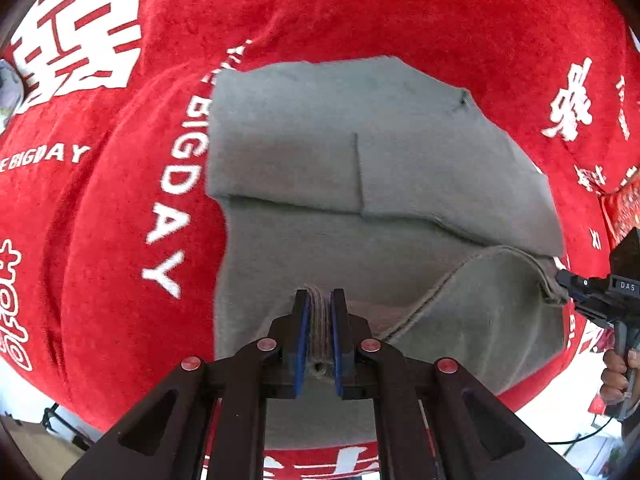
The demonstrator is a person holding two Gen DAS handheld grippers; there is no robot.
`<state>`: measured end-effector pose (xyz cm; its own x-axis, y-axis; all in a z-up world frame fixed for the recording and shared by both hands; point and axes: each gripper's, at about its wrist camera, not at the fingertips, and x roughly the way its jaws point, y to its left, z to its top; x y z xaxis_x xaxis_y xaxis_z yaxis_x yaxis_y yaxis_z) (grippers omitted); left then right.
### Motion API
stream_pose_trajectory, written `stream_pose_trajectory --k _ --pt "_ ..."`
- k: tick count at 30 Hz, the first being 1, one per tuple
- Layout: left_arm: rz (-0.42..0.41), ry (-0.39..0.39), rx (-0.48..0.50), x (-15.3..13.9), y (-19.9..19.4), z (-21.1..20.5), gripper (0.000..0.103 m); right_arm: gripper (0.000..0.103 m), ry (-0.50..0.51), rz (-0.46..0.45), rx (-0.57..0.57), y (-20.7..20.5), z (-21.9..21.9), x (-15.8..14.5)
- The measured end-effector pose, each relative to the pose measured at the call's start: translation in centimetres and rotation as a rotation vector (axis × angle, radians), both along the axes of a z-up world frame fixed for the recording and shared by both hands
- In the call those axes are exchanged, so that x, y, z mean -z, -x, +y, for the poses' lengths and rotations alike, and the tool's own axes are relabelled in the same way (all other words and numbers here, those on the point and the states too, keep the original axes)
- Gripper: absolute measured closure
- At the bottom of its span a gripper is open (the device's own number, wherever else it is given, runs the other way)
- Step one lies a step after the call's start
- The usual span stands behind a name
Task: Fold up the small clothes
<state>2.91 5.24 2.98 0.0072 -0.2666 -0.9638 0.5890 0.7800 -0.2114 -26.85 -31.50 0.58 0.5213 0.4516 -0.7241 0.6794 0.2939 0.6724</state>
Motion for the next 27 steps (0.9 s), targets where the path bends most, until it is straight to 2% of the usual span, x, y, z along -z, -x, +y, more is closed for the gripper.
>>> stream_pose_trajectory --k 2,3,4,5,6,8,13,17,19,20,21,22,23,25,27 --pt "-0.013 -0.006 -0.004 -0.4 -0.3 0.1 0.093 0.090 0.015 0.007 -0.007 0.1 -0.7 -0.5" --pt "-0.020 -0.013 -0.005 -0.8 -0.4 0.1 0.081 0.086 0.032 0.016 -0.016 0.2 -0.9 -0.8" --pt "-0.030 -0.021 -0.006 -1.2 -0.5 0.3 0.064 0.065 0.051 0.025 -0.030 -0.2 -0.7 -1.0" --pt "-0.057 -0.026 -0.010 -1.6 -0.5 0.3 0.023 0.054 0.080 0.039 -0.052 -0.3 -0.7 -1.4" --pt "-0.087 -0.028 -0.012 -1.9 -0.4 0.3 0.008 0.036 0.113 0.050 -0.079 -0.5 -0.6 -1.8" --pt "-0.128 -0.046 0.010 -2.1 -0.3 -0.1 0.008 0.036 0.178 0.069 -0.142 -1.2 0.0 -2.3" --pt "-0.097 -0.099 0.059 -0.1 -0.1 -1.5 0.008 0.036 0.363 0.158 -0.325 -3.6 1.7 -2.3" --pt "-0.073 -0.113 0.097 1.5 0.3 -2.4 0.008 0.036 0.450 0.166 -0.463 -5.5 3.6 -2.1" --pt "-0.050 -0.130 0.114 2.9 0.2 -3.2 0.008 0.036 0.516 0.201 -0.523 -6.3 4.6 -1.6" --pt "-0.040 -0.135 0.119 3.6 0.1 -3.5 0.010 0.036 0.534 0.216 -0.540 -6.6 4.9 -1.3" --pt "-0.034 -0.138 0.122 4.1 0.0 -3.7 0.030 0.050 0.542 0.225 -0.544 -6.7 5.0 -1.0" --pt "-0.024 -0.140 0.124 4.6 -0.1 -3.9 0.046 0.084 0.540 0.231 -0.540 -6.8 5.1 -0.8" --pt "-0.006 -0.129 0.121 4.9 -0.3 -4.0 0.064 0.097 0.528 0.235 -0.530 -6.8 5.0 -0.5" --pt "-0.016 -0.080 0.117 4.0 -0.3 -3.8 0.098 0.097 0.521 0.213 -0.493 -6.4 4.7 -1.1" --pt "-0.043 -0.054 0.123 2.5 -0.1 -3.4 0.096 0.097 0.525 0.173 -0.475 -5.7 4.6 -2.7"
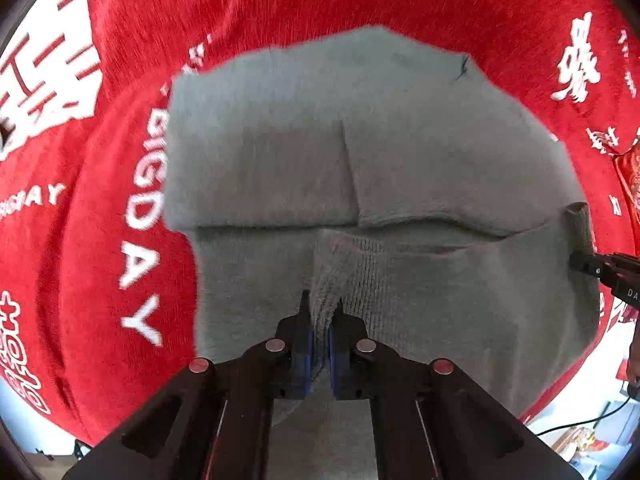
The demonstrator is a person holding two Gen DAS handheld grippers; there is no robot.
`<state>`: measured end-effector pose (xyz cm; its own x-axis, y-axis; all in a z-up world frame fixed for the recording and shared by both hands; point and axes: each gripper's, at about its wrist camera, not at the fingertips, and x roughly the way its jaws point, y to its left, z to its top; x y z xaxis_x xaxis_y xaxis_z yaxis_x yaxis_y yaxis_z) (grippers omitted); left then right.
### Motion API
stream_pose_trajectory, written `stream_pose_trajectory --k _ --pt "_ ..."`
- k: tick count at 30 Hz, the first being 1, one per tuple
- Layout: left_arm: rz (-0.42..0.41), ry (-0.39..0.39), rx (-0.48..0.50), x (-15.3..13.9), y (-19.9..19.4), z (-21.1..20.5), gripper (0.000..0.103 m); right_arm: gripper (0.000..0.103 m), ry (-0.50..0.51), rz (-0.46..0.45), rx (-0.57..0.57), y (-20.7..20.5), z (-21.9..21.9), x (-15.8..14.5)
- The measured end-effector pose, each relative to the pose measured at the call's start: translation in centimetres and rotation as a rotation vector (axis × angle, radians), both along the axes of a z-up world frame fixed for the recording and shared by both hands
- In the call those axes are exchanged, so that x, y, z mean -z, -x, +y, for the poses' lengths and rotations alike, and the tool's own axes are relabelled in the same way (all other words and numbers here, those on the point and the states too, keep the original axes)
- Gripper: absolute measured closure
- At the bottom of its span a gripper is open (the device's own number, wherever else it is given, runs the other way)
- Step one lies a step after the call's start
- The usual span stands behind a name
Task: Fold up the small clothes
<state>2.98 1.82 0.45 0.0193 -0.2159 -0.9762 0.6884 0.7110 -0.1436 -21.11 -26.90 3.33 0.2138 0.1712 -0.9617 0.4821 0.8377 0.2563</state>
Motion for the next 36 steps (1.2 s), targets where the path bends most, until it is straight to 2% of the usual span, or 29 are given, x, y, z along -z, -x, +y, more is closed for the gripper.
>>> stream_pose_trajectory --k 5,8,10,13,17,23,26,30,31,32,33,34,36 --pt "-0.052 0.087 0.022 -5.5 0.2 1.0 0.096 0.097 0.003 -0.089 0.014 1.1 -0.9 -5.1" --pt "-0.094 0.139 0.017 -8.9 -0.5 0.7 0.096 0.097 0.029 -0.159 0.033 0.3 -2.3 -8.4" --pt "-0.134 0.178 0.003 -11.0 -1.9 -0.2 0.096 0.097 0.046 -0.193 0.048 -0.9 -3.4 -9.6" --pt "-0.194 0.210 0.003 -12.1 -4.5 -2.2 0.096 0.097 0.074 -0.227 0.064 -3.3 -5.3 -10.1" --pt "-0.240 0.190 -0.032 -10.2 -7.7 -6.0 0.096 0.097 0.067 -0.241 0.115 -6.4 -8.4 -8.4" --pt "-0.257 0.055 -0.079 -2.8 -10.2 -11.1 0.096 0.097 -0.002 -0.154 0.211 -9.3 -11.4 -0.8" --pt "-0.241 -0.001 -0.118 0.8 -11.1 -11.9 0.096 0.097 -0.030 -0.100 0.242 -9.8 -12.3 3.0" --pt "-0.212 -0.030 -0.175 3.2 -12.4 -11.8 0.096 0.097 -0.034 -0.065 0.238 -10.0 -12.3 5.0" --pt "-0.204 -0.038 -0.180 3.4 -12.7 -11.8 0.093 0.096 -0.032 -0.064 0.243 -10.0 -12.4 5.1" --pt "-0.216 -0.055 -0.188 3.4 -13.0 -11.7 0.081 0.096 -0.031 -0.063 0.251 -9.9 -12.5 5.1" --pt "-0.241 -0.079 -0.199 3.2 -13.2 -11.5 0.065 0.096 -0.023 -0.058 0.264 -9.8 -12.8 4.9" --pt "-0.277 -0.105 -0.218 2.8 -13.6 -11.1 0.058 0.094 0.013 -0.043 0.275 -9.7 -13.0 4.7" --pt "-0.302 -0.111 -0.249 1.8 -14.5 -10.1 0.057 0.094 0.082 -0.011 0.282 -9.8 -13.8 4.4"
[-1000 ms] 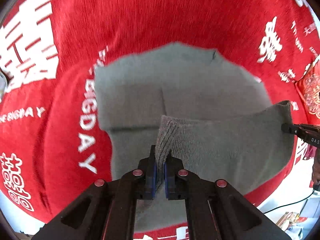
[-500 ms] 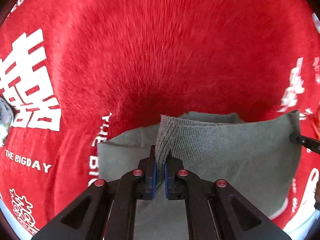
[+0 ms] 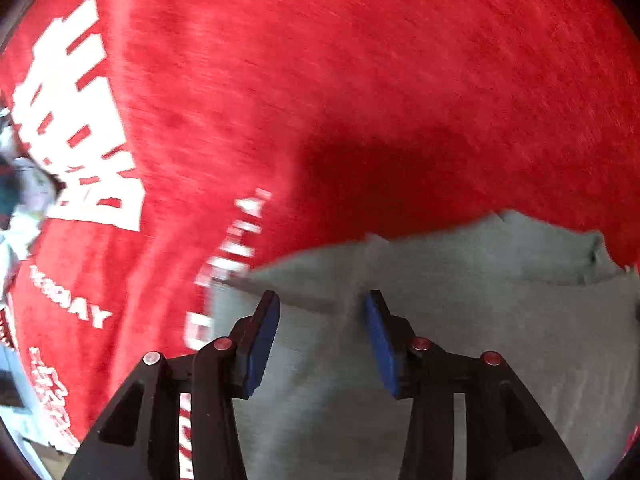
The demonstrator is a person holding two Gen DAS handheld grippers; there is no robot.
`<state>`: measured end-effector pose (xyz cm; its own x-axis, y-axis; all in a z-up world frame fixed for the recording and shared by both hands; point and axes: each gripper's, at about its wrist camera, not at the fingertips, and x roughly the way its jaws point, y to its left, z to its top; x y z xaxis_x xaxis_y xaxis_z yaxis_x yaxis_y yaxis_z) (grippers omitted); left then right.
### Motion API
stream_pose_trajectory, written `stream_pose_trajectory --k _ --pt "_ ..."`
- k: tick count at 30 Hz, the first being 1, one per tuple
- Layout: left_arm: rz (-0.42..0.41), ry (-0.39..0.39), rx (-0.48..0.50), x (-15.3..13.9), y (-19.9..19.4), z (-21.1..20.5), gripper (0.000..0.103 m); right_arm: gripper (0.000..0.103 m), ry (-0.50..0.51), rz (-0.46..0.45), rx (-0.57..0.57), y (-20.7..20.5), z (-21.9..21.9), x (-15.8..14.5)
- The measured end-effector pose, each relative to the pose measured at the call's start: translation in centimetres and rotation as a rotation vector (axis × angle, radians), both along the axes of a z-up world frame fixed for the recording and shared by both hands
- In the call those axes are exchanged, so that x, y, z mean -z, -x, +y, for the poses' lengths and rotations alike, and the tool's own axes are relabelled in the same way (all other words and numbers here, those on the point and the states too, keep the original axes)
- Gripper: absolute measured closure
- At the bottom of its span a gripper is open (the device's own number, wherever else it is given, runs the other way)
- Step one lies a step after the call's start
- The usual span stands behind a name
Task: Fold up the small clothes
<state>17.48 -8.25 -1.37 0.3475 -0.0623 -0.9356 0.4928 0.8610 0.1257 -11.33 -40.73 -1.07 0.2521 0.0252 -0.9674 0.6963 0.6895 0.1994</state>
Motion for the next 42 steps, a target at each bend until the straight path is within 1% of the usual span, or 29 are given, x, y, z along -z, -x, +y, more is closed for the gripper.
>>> stream_pose_trajectory --k 1,2,5,7,9,12,14,16,17,18,19,20,21,23,24,26,27,28,29,30,31,33,34,36,38,39,40,41,42 --pt "0.012 0.007 -0.018 -0.6 -0.5 0.7 0.057 0.094 0.038 0.030 0.008 0.1 -0.2 -0.3" --pt "0.022 0.014 -0.031 -1.2 -0.9 1.4 0.057 0.094 0.043 0.035 0.026 0.4 -0.7 -0.6" --pt "0.031 0.037 -0.024 -3.2 -0.5 2.9 0.057 0.094 -0.026 -0.027 0.058 1.7 -1.1 -2.2" --pt "0.054 0.060 0.000 -4.3 0.7 3.6 0.057 0.094 -0.052 -0.061 0.020 2.4 0.0 -3.5" --pt "0.083 0.060 0.024 -4.5 2.6 3.9 0.057 0.094 -0.081 -0.079 -0.049 3.0 2.2 -4.8" --pt "0.132 0.039 0.028 -3.3 5.3 4.8 0.057 0.094 -0.106 -0.071 -0.140 3.8 5.6 -5.1" --pt "0.160 0.001 0.000 -1.6 6.6 5.8 0.057 0.094 -0.132 -0.034 -0.169 4.6 7.4 -3.9" --pt "0.195 -0.034 -0.047 0.0 7.3 7.1 0.057 0.094 -0.155 0.028 -0.154 6.2 7.7 -2.2" --pt "0.197 -0.041 -0.062 0.3 7.6 7.8 0.057 0.095 -0.164 0.039 -0.142 6.7 7.7 -1.9" --pt "0.199 -0.026 -0.072 0.2 7.8 8.6 0.056 0.098 -0.174 0.029 -0.124 7.6 7.6 -1.7" --pt "0.207 -0.013 -0.087 0.0 7.8 9.5 0.054 0.098 -0.179 0.017 -0.107 8.4 7.2 -1.9" --pt "0.211 -0.020 -0.097 -0.1 7.8 10.1 0.043 0.098 -0.176 0.020 -0.094 9.0 7.0 -2.1" --pt "0.206 -0.037 -0.106 -0.2 7.8 10.7 0.035 0.098 -0.181 0.019 -0.079 9.5 6.7 -2.1" --pt "0.191 -0.059 -0.119 -0.5 7.8 12.2 0.035 0.097 -0.203 0.020 -0.043 10.4 6.4 -2.4" --pt "0.196 -0.056 -0.122 -0.6 7.7 12.8 0.035 0.093 -0.204 0.023 -0.032 10.6 6.6 -2.9" --pt "0.233 -0.016 -0.125 -1.2 7.5 13.9 0.035 0.091 -0.210 0.023 -0.002 10.9 6.8 -3.9" --pt "0.257 0.009 -0.121 -1.2 7.5 14.4 0.035 0.085 -0.224 0.017 0.019 11.4 6.6 -4.3" --pt "0.278 0.029 -0.112 -1.2 7.7 14.9 0.035 0.070 -0.248 0.002 0.044 11.8 6.9 -4.5" --pt "0.294 0.041 -0.100 -1.2 7.8 15.1 0.035 0.058 -0.295 -0.028 0.091 12.4 7.2 -5.1" --pt "0.308 0.048 -0.082 -1.2 7.8 15.1 0.035 0.038 -0.329 -0.047 0.130 13.0 7.8 -5.2" --pt "0.321 0.051 -0.056 -1.0 7.8 15.0 0.035 0.035 -0.363 -0.066 0.174 13.7 8.6 -5.3" --pt "0.342 0.051 -0.012 -0.6 7.8 14.9 0.035 0.035 -0.459 -0.088 0.291 15.7 10.7 -4.7" --pt "0.359 0.054 0.012 -0.6 8.1 14.6 0.035 0.035 -0.488 -0.092 0.340 16.5 11.4 -4.4" --pt "0.388 0.068 0.050 -0.2 8.1 14.3 0.035 0.035 -0.518 -0.091 0.464 17.7 13.0 -3.1" --pt "0.407 0.074 0.087 0.2 8.4 13.8 0.035 0.035 -0.529 -0.109 0.584 19.1 13.5 -2.0" --pt "0.414 0.081 0.104 0.4 8.4 13.7 0.035 0.035 -0.534 -0.128 0.646 19.6 13.5 -1.5" --pt "0.421 0.091 0.117 0.6 8.4 13.7 0.036 0.043 -0.534 -0.161 0.707 20.0 13.3 -1.2" --pt "0.425 0.101 0.128 0.7 8.5 13.6 0.048 0.059 -0.526 -0.185 0.734 20.1 13.1 -1.2" --pt "0.430 0.107 0.140 0.7 8.8 13.2 0.084 0.094 -0.516 -0.181 0.734 19.9 12.9 -1.3"
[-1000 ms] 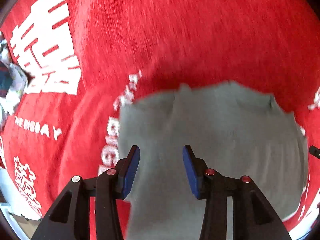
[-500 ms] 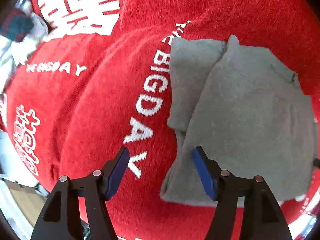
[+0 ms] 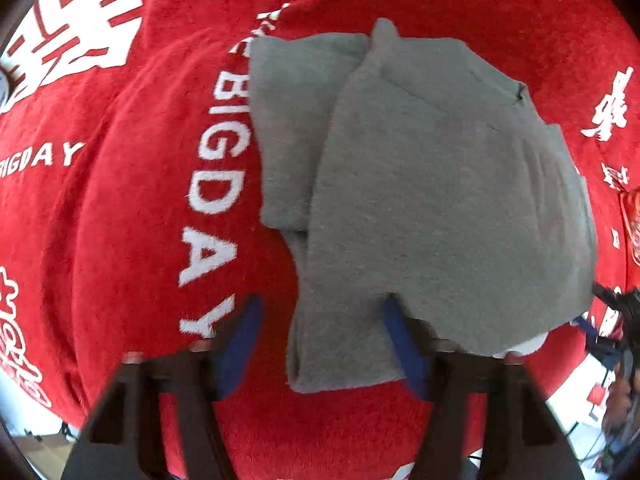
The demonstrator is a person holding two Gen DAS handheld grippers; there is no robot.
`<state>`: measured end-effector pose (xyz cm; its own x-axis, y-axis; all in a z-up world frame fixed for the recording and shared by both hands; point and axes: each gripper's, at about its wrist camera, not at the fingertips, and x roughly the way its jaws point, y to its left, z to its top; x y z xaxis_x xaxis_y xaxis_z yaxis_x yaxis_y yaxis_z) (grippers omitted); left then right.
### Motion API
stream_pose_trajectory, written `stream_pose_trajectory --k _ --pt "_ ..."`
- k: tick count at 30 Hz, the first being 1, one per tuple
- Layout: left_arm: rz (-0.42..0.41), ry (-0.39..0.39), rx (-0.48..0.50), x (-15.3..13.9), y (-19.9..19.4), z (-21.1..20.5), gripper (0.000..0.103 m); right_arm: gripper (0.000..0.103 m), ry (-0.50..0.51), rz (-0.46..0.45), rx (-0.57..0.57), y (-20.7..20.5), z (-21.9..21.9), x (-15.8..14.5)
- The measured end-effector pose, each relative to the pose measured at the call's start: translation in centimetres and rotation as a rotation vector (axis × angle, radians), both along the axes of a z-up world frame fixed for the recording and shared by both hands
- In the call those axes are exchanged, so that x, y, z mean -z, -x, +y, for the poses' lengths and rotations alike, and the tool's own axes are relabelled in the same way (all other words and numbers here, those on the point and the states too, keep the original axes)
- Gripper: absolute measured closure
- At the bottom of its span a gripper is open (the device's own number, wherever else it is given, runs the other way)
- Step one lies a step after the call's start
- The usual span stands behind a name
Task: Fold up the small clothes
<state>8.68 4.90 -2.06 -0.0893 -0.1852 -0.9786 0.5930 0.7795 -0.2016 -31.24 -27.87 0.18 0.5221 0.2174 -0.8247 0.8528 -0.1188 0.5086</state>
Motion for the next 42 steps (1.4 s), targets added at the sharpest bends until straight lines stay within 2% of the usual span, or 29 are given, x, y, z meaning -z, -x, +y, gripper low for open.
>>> stream_pose_trajectory --k 1,6,8,10,13,17,20,25,27,28,29,34,35,36,37,42 --pt "0.021 0.007 0.014 0.1 0.1 -0.5 0.091 0.095 0.017 0.044 -0.043 -0.8 -0.4 -0.2" --pt "-0.022 0.043 0.058 -1.5 1.2 -0.3 0.091 0.095 0.184 0.146 -0.315 -4.5 0.2 -3.3" --pt "-0.021 0.024 0.065 -1.2 1.8 0.1 0.091 0.095 0.199 0.183 -0.357 -3.8 -0.4 -3.5" --pt "-0.018 0.012 0.066 0.3 1.6 0.9 0.091 0.095 0.190 0.216 -0.382 -3.8 -0.6 -2.3" --pt "-0.030 0.035 0.067 0.1 2.0 1.5 0.091 0.095 0.162 0.232 -0.391 -3.4 -0.4 -0.7" --pt "-0.035 0.034 0.059 -1.0 2.1 2.7 0.091 0.086 0.117 0.243 -0.391 -3.2 0.3 -1.6" --pt "-0.058 0.027 0.035 -2.5 1.3 3.9 0.091 0.085 0.078 0.179 -0.446 -4.5 2.3 -3.0" --pt "-0.077 0.039 -0.029 -3.7 -0.3 5.0 0.091 0.085 0.136 0.060 -0.646 -11.9 6.7 -5.3" --pt "-0.083 0.034 -0.033 -3.7 -0.7 5.1 0.091 0.078 0.154 0.012 -0.697 -14.6 7.9 -5.6" --pt "-0.086 0.027 -0.033 -3.6 -0.9 5.2 0.091 0.071 0.159 -0.008 -0.718 -16.4 8.4 -5.4" --pt "-0.087 0.022 -0.034 -3.5 -1.1 5.2 0.091 0.069 0.163 -0.024 -0.742 -18.5 9.1 -5.2" --pt "-0.081 0.004 -0.060 -2.9 -2.0 5.1 0.091 0.069 0.197 -0.071 -0.820 -26.8 11.6 -3.5" --pt "-0.081 -0.005 -0.070 -2.7 -2.1 5.2 0.091 0.070 0.204 -0.076 -0.827 -28.7 12.2 -3.2" --pt "-0.084 -0.015 -0.079 -2.5 -2.2 5.3 0.091 0.078 0.209 -0.084 -0.829 -30.7 12.9 -2.7" --pt "-0.087 -0.024 -0.086 -2.2 -2.3 5.5 0.091 0.093 0.216 -0.092 -0.831 -31.5 13.0 -2.6" --pt "-0.103 -0.020 -0.119 -1.8 -2.9 6.3 0.091 0.093 0.197 -0.108 -0.780 -35.2 12.8 -1.2"
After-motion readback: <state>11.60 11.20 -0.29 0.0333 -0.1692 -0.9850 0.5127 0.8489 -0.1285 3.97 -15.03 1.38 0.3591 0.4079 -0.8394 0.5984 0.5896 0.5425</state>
